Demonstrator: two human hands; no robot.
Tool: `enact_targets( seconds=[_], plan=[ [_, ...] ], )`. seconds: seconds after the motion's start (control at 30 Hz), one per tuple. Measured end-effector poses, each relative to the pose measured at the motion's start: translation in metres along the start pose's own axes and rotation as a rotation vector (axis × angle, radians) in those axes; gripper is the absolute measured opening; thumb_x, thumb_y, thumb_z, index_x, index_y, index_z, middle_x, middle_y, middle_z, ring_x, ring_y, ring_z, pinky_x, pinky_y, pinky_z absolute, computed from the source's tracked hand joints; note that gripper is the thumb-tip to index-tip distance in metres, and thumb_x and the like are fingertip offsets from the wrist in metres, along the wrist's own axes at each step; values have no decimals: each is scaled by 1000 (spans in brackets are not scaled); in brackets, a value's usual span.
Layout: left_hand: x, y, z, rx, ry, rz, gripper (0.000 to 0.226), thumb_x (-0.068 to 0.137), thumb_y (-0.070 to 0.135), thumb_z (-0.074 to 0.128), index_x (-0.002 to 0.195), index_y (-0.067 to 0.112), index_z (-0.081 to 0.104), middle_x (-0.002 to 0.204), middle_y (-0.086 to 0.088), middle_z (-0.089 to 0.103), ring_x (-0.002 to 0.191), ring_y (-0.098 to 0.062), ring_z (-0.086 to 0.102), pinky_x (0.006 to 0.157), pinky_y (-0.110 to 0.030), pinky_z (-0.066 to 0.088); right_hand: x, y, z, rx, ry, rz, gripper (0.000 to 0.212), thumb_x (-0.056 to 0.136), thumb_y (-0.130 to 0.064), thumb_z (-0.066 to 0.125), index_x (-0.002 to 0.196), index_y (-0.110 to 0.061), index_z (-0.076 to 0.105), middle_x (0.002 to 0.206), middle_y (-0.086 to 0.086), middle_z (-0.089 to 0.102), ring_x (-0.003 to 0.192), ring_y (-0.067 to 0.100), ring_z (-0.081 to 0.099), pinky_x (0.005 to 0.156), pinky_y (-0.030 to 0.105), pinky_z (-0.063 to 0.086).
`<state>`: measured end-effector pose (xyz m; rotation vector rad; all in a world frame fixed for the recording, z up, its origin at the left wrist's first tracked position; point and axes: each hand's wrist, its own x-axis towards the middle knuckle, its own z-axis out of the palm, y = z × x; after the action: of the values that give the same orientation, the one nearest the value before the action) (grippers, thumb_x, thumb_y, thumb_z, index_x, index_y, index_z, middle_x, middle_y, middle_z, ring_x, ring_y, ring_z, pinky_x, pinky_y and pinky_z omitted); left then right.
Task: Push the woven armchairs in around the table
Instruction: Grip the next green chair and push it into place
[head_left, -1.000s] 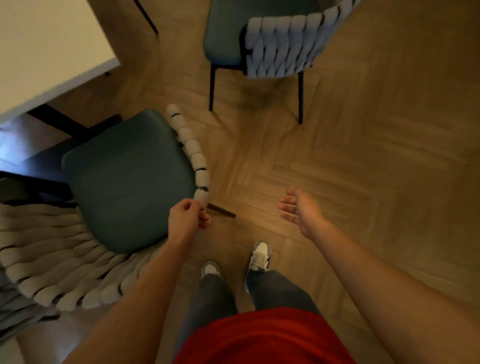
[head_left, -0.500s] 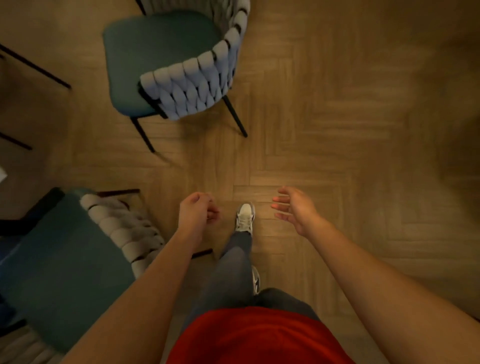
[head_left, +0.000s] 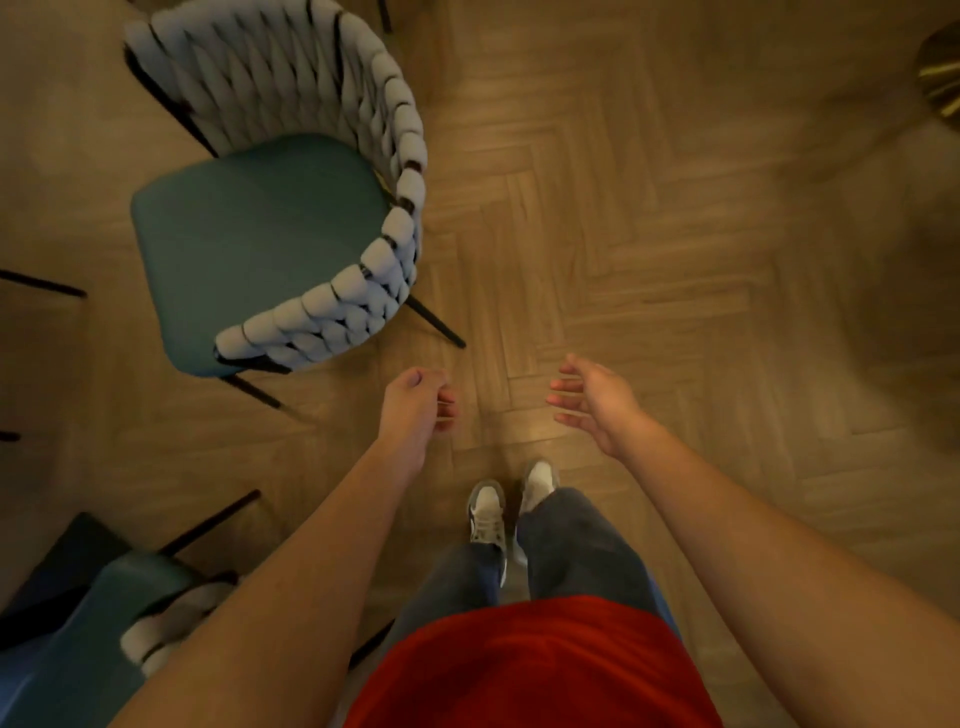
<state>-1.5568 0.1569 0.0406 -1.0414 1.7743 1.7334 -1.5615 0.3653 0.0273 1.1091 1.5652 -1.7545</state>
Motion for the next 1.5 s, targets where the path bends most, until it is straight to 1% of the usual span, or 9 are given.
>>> enact_targets(
  seconds=[0.1, 0.37, 0.57, 0.8, 0.93, 1.07, 1.13, 1.4, 1.5],
  plan=[
    [25, 35, 24, 0, -6, 3, 11, 98, 17, 54, 91, 9, 57, 77, -10, 61, 63, -20, 60, 65, -37, 53, 27, -40, -7, 15, 1, 7, 27, 100, -35, 47, 110, -13, 59, 92, 4, 63, 79, 18, 62, 66, 32, 50],
    [96, 134, 106, -34, 95, -17, 13, 99, 16, 53, 90, 8, 58, 75, -9, 60, 59, -18, 58, 52, -29, 52, 114, -162, -28, 6, -54, 26, 28, 101, -34, 47, 113, -11, 58, 95, 5, 64, 78, 17, 62, 66, 32, 51],
    [142, 206, 148, -123, 146, -15, 14, 100, 16, 51, 89, 9, 56, 72, -8, 58, 58, -18, 56, 56, -32, 50, 163, -257, -15, -57, -130, 26, 23, 101, -36, 44, 102, -17, 58, 96, 5, 64, 80, 16, 62, 68, 32, 51],
    [208, 271, 169, -218, 205, -79, 14, 101, 17, 51, 93, 8, 57, 72, -8, 56, 58, -19, 56, 51, -29, 51, 222, -352, 30, -161, -215, -8, 23, 102, -34, 43, 101, -14, 56, 90, 5, 61, 77, 18, 61, 74, 36, 49],
    [250, 305, 175, -295, 244, -151, 14, 100, 14, 51, 90, 8, 57, 71, -9, 56, 54, -18, 55, 49, -29, 49, 252, -403, 56, -255, -236, 5, 22, 102, -34, 44, 94, -18, 56, 94, 7, 63, 81, 19, 63, 85, 42, 50],
    [280, 345, 176, -313, 299, -155, 14, 100, 15, 51, 91, 9, 59, 75, -9, 60, 60, -18, 58, 54, -30, 53, 279, -455, 81, -368, -285, 27, 21, 101, -36, 45, 101, -19, 58, 103, 8, 66, 89, 21, 65, 76, 38, 53],
    [291, 366, 175, -305, 336, -145, 15, 101, 16, 49, 91, 10, 59, 75, -8, 60, 61, -18, 59, 52, -27, 52, 291, -479, 99, -393, -310, 37, 23, 101, -35, 46, 106, -16, 57, 98, 7, 65, 85, 20, 64, 72, 36, 52],
    [330, 417, 167, -513, 517, -170, 16, 100, 14, 49, 86, 10, 56, 73, -9, 58, 60, -21, 58, 55, -32, 51, 335, -552, 179, -653, -497, 67, 22, 100, -36, 47, 100, -18, 60, 100, 8, 67, 88, 21, 66, 77, 38, 54],
    [343, 431, 166, -607, 616, -196, 18, 101, 15, 47, 86, 12, 56, 73, -8, 58, 61, -20, 57, 57, -32, 50, 354, -574, 206, -760, -583, 85, 23, 99, -37, 51, 104, -17, 62, 102, 9, 68, 90, 22, 67, 78, 38, 55]
  ],
)
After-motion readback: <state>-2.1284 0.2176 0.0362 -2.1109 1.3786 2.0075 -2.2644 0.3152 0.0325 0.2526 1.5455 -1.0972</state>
